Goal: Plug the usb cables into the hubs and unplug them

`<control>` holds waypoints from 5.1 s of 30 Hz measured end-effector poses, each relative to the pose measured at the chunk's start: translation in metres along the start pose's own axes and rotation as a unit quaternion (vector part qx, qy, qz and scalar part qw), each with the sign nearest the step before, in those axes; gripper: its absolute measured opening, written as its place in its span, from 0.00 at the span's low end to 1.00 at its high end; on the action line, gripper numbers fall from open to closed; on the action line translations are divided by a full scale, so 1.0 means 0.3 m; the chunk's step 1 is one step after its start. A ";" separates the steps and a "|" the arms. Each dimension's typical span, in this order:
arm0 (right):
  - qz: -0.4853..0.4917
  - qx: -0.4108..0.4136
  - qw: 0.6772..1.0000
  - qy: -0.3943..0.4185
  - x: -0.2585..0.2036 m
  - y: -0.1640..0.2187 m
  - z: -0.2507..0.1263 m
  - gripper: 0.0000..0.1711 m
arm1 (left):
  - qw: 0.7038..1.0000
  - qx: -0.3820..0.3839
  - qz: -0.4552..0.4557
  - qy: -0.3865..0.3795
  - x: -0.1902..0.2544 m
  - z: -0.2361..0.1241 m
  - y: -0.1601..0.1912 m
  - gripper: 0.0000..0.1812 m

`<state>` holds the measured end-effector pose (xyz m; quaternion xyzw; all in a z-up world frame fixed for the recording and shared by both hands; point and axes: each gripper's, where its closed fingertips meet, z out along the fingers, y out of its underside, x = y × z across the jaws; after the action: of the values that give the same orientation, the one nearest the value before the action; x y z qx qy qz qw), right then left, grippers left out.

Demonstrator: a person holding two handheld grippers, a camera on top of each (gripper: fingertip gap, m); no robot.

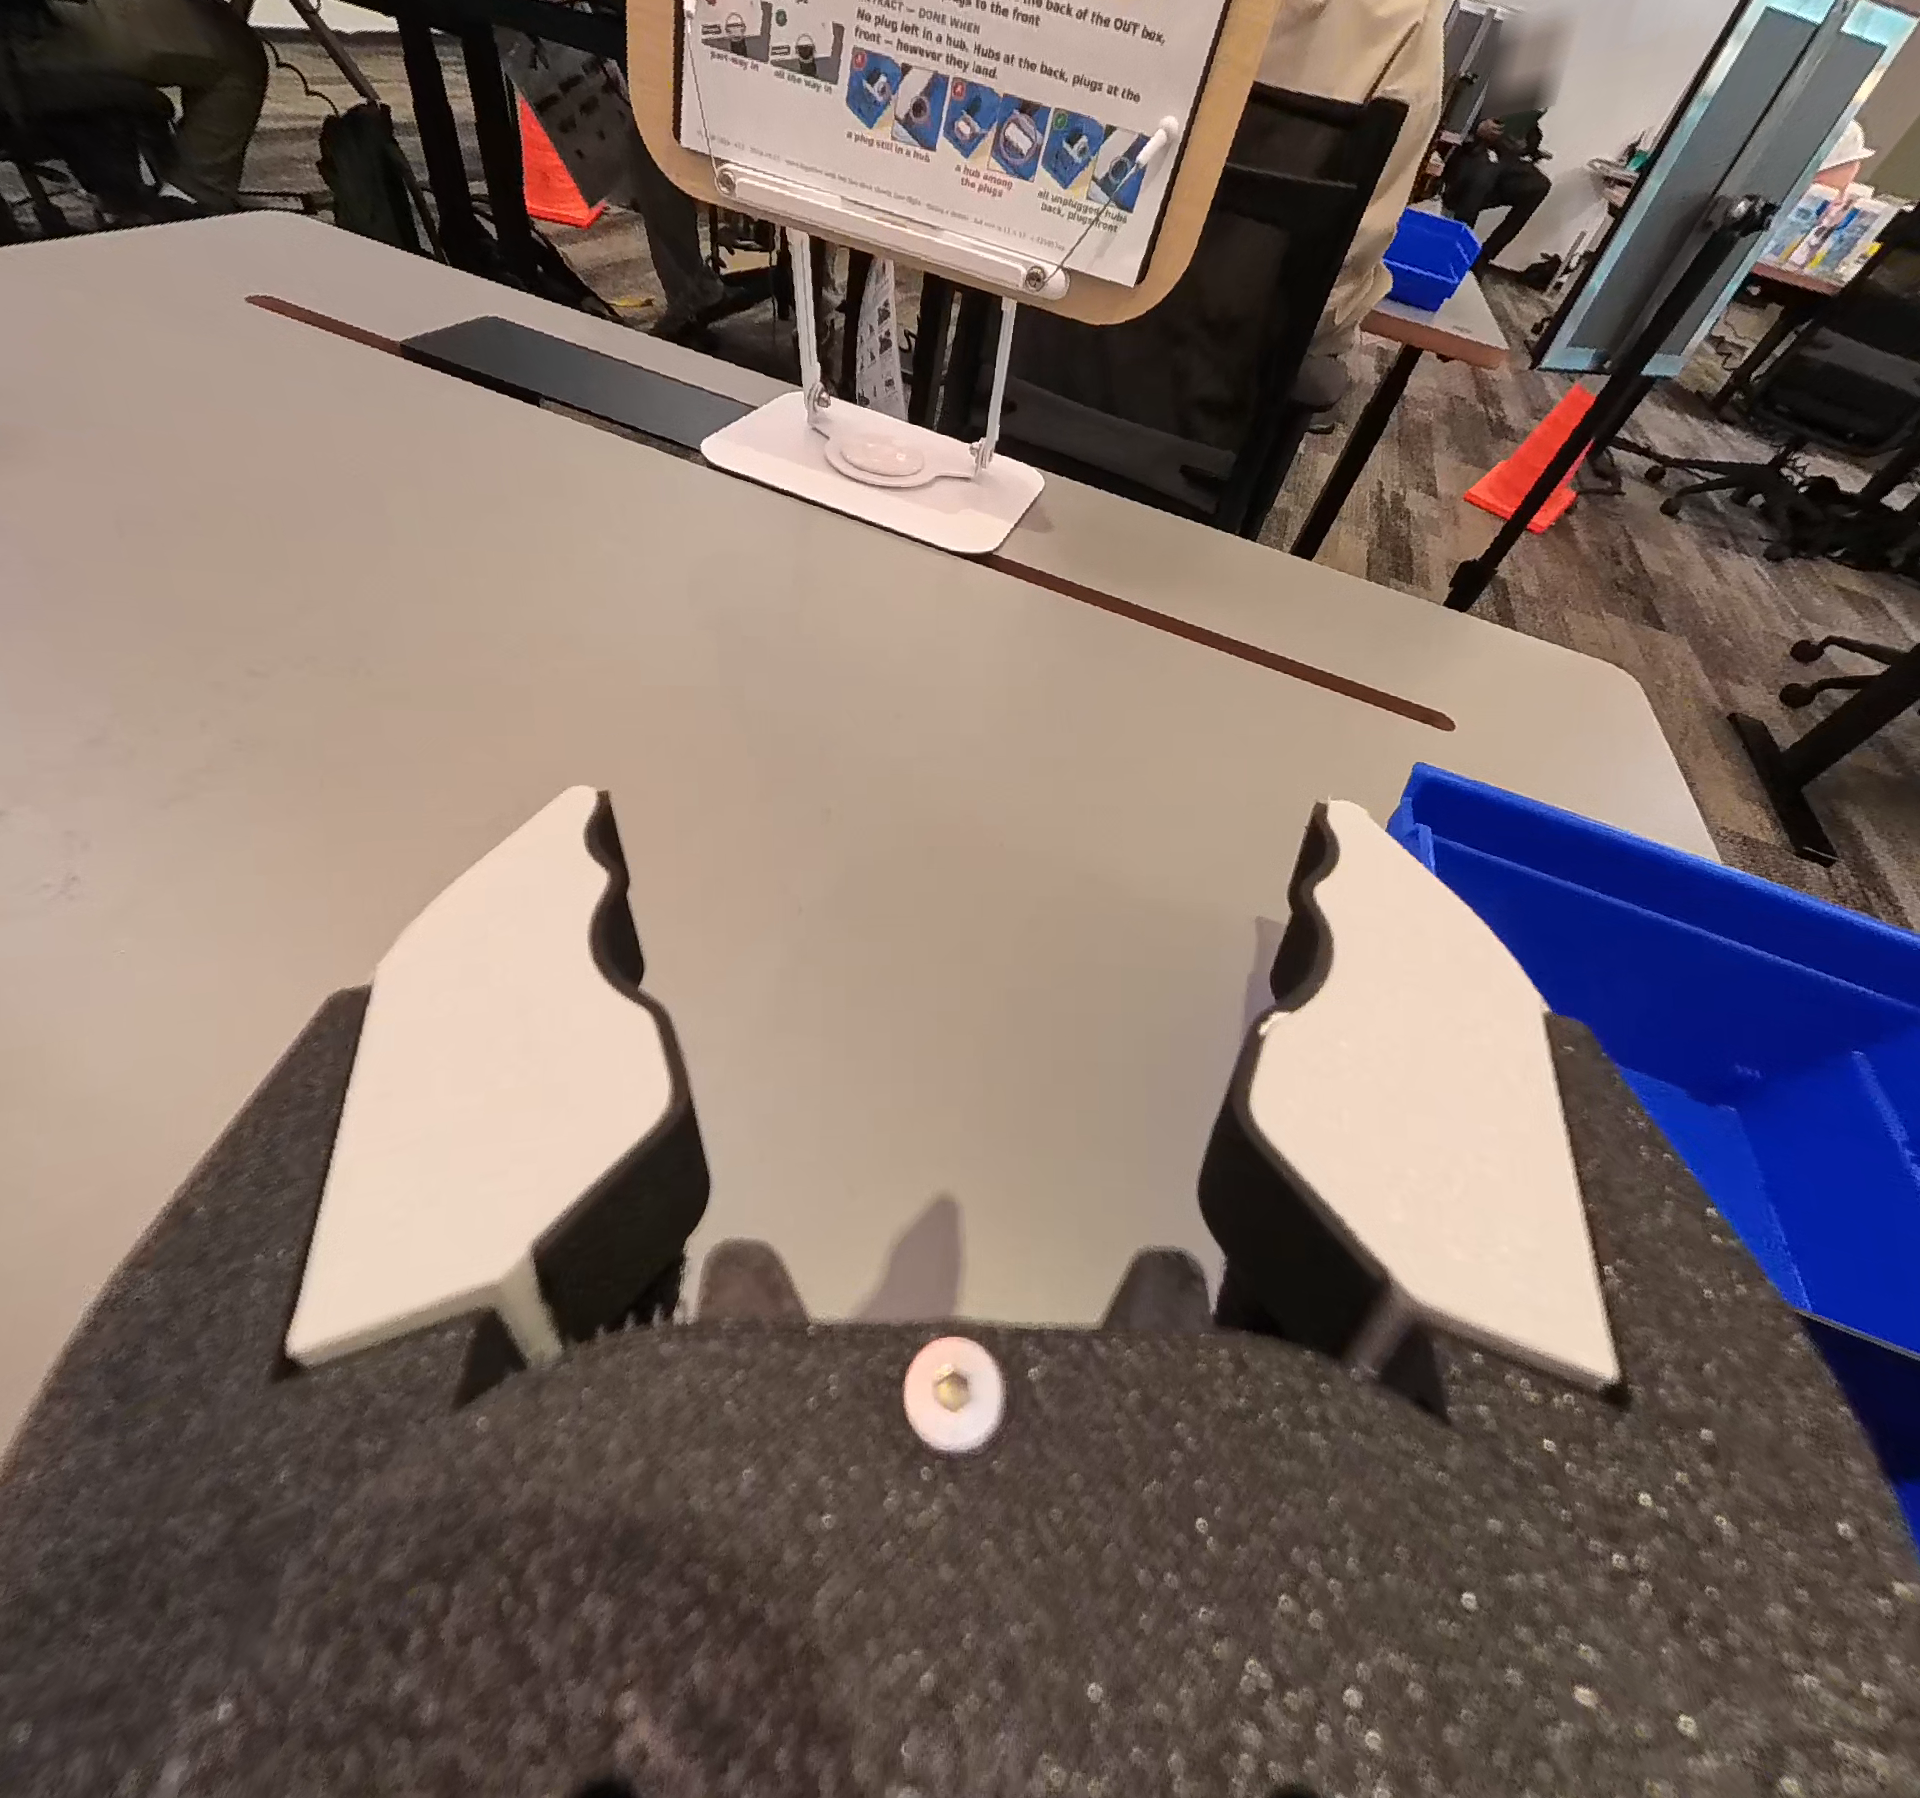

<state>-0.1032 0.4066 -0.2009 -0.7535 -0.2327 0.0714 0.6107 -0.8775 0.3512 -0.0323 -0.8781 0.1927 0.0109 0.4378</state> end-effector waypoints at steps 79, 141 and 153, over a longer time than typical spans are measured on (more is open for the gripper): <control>0.020 0.006 0.999 -0.034 0.006 0.064 -0.003 0.71 | 0.881 -0.267 -0.385 0.058 0.254 0.639 0.811 0.19; -0.006 -0.013 1.000 -0.008 -0.024 0.032 -0.107 0.70 | 0.944 -0.080 0.082 0.309 1.001 0.724 -0.196 0.19; -0.003 -0.020 1.000 -0.006 -0.014 0.054 -0.115 0.71 | 0.913 -0.167 0.166 0.334 1.179 0.890 -0.113 0.19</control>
<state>-0.0891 0.3717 -0.2085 -0.7644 -0.2398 0.0694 0.5944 -0.4984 0.4596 -0.2374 -0.8463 0.4658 -0.1783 0.1872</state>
